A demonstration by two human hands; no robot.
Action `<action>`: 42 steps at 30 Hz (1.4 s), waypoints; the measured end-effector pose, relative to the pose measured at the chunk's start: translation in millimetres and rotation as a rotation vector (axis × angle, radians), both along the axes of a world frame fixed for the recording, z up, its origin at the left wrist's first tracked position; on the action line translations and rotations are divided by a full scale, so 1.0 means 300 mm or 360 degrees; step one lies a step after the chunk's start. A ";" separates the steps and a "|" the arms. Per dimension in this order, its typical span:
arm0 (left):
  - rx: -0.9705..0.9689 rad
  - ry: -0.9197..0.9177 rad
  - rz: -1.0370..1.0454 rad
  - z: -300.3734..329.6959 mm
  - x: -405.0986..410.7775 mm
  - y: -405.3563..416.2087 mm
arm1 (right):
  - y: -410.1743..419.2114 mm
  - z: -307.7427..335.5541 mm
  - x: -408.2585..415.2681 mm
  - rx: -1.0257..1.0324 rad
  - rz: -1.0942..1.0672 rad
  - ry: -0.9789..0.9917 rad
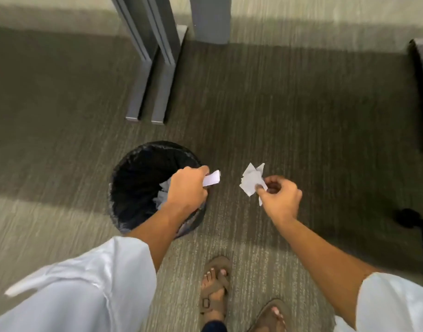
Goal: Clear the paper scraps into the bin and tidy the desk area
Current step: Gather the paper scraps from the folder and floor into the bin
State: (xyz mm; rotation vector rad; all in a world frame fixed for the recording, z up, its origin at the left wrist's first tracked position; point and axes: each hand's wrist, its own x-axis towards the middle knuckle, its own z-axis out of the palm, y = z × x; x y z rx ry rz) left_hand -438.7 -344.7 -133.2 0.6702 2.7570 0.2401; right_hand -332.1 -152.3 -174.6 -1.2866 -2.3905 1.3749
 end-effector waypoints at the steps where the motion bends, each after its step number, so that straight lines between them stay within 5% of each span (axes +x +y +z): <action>1: 0.0015 0.0040 0.0106 0.020 -0.020 -0.052 | -0.054 0.033 -0.031 -0.0024 0.0030 0.0046; 8: 0.0103 0.0002 0.0912 0.023 -0.042 -0.370 | -0.433 0.134 -0.195 -0.0200 0.0352 0.0083; 16: 0.0618 -0.0692 0.1536 -0.108 -0.102 -0.429 | -0.594 0.055 -0.287 -0.0292 0.0552 -0.0329; 20: 0.0625 -0.0934 0.1670 -0.147 -0.106 -0.452 | -0.598 0.018 -0.282 -0.0354 0.0621 -0.0438; 23: 0.0441 -0.0946 0.1565 -0.146 -0.076 -0.430 | -0.529 0.020 -0.223 -0.0307 0.0585 -0.0461; 29: 0.0259 -0.0508 0.1241 -0.099 0.094 -0.303 | -0.392 0.071 -0.080 -0.0309 0.0361 -0.0552; 42: 0.0436 -0.0362 0.0210 -0.034 0.473 0.232 | 0.074 0.280 0.400 -0.0146 -0.0266 -0.0299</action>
